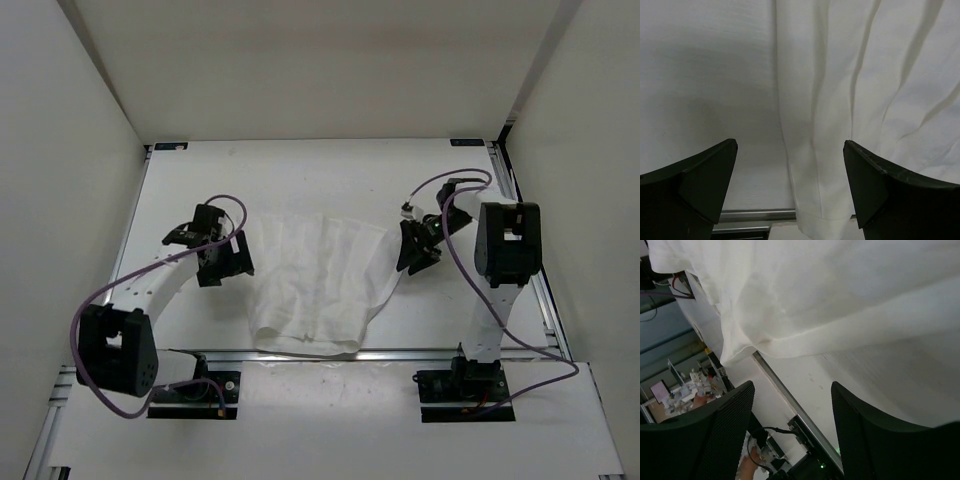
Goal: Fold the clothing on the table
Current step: Fold the skirt
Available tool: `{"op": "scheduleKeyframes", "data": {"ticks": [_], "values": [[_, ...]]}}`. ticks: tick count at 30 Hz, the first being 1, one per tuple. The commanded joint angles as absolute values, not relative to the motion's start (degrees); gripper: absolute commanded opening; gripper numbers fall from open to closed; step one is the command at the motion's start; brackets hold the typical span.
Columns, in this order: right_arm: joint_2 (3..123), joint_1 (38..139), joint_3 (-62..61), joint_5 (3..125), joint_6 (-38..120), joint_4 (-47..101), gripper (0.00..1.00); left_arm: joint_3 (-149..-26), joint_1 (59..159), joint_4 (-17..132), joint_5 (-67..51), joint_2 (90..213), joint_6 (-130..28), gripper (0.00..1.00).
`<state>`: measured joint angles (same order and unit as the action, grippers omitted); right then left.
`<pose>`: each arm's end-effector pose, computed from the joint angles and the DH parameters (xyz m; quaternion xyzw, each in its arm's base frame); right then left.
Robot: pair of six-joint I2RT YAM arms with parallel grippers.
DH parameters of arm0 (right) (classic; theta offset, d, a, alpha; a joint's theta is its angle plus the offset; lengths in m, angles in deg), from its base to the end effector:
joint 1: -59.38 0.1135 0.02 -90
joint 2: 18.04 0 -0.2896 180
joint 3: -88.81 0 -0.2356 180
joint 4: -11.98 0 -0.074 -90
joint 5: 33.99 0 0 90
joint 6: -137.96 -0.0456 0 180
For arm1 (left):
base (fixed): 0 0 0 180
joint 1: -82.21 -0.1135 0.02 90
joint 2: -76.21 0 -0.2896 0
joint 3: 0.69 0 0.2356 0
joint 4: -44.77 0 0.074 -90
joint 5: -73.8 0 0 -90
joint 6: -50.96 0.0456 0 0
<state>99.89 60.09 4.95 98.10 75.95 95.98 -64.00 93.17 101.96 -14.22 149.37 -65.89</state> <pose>0.3447 0.0348 0.1781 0.1813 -0.9078 -0.3759 0.0407 0.2107 -0.0424 0.2403 -0.1320 0.9709 -0.0805 0.1828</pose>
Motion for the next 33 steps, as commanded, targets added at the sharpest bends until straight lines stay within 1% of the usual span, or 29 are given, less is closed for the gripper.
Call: {"op": "scheduleKeyframes", "data": {"ticks": [1, 3, 6, 8, 10, 11, 12, 13, 14, 15, 18, 20, 21, 22, 23, 25, 26, 27, 28, 29, 30, 31, 32, 33], "values": [[99.0, 64.3, 2.8, 97.0, 70.9, 93.4, 0.67, -64.7, 95.2, 103.6, -15.0, 151.6, -63.8, 0.99], [99.1, 65.6, 1.4, 96.0, 68.6, 91.2, 0.61, -62.2, 95.8, 101.9, -14.0, 151.7, -64.5, 0.99], [102.0, 67.1, 0.2, 93.9, 65.4, 88.2, 0.56, -58.4, 95.5, 98.1, -12.8, 152.9, -65.0, 0.99], [104.1, 67.8, 0.0, 93.0, 63.6, 86.9, 0.51, -57.0, 94.6, 96.9, -12.7, 153.8, -64.5, 0.99], [105.7, 67.5, 0.3, 92.5, 62.6, 86.2, 0.42, -57.0, 94.2, 95.7, -12.4, 155.1, -63.3, 0.98], [106.2, 67.0, 0.9, 91.4, 61.8, 85.5, 0.39, -57.6, 93.6, 95.0, -12.2, 155.9, -62.6, 0.98], [106.3, 66.9, 1.2, 90.9, 61.8, 85.4, 0.32, -58.1, 93.1, 93.9, -12.1, 157.0, -62.3, 0.99], [106.8, 66.8, 2.4, 89.7, 62.1, 85.5, 0.2, -59.6, 92.6, 93.5, -11.7, 158.7, -62.0, 0.99], [107.5, 66.4, 3.4, 87.8, 62.1, 85.3, 0.12, -60.4, 92.2, 92.8, -10.8, 159.4, -61.3, 0.99], [107.7, 66.1, 4.2, 86.5, 61.9, 85.4, 0.0, -61.9, 92.3, 92.1, -10.7, 161.2, -61.2, 0.98], [108.8, 65.2, 8.4, 80.5, 61.8, 84.0, 0.0, -66.1, 93.2, 90.9, -9.6, 166.8, -60.3, 0.99], [109.6, 63.2, 12.6, 80.8, 63.3, 84.6, 0.0, -69.0, 94.2, 90.0, -10.1, 169.8, -60.0, 0.96], [109.8, 62.5, 14.2, 80.5, 63.6, 85.3, 0.0, -71.1, 94.2, 89.6, -10.1, 172.0, -59.8, 0.91], [109.9, 62.1, 16.7, 79.8, 64.4, 85.4, 0.0, -73.3, 94.1, 89.8, -10.3, 173.8, -60.1, 0.84], [109.8, 61.8, 18.6, 78.9, 64.7, 84.6, 0.01, -75.5, 94.0, 89.9, -10.6, 175.3, -59.9, 0.8], [109.2, 61.4, 21.1, 79.8, 65.0, 84.7, 0.0, -78.1, 92.8, 90.1, -10.0, 176.5, -60.7, 0.52], [108.4, 60.4, 21.9, 80.4, 65.7, 84.5, 0.0, -79.1, 92.2, 90.0, -9.8, 176.6, -61.1, 0.35], [107.4, 60.0, 22.3, 81.8, 66.2, 84.1, 0.0, -80.0, 91.9, 89.9, -8.8, 176.4, -61.6, 0.25], [106.3, 59.6, 22.7, 82.9, 66.4, 84.5, 0.0, -81.0, 91.4, 90.3, -8.2, 176.0, -62.2, 0.17], [105.8, 59.5, 22.8, 83.6, 66.8, 85.2, 0.04, -81.9, 92.1, 91.6, -7.3, 175.3, -62.2, 0.23], [104.8, 58.0, 22.6, 84.5, 67.6, 86.7, 0.18, -82.8, 93.3, 92.0, -6.5, 174.6, -62.6, 0.26], [102.9, 57.3, 21.6, 85.6, 68.3, 87.3, 0.29, -82.9, 94.1, 93.4, -5.2, 173.9, -63.3, 0.38], [101.7, 56.6, 20.7, 86.5, 68.6, 87.5, 0.48, -82.9, 96.0, 94.5, -4.3, 172.9, -63.6, 0.53], [99.1, 55.7, 18.2, 88.6, 69.0, 88.6, 0.69, -82.2, 98.7, 95.2, -3.6, 171.8, -64.4, 0.59]]}}
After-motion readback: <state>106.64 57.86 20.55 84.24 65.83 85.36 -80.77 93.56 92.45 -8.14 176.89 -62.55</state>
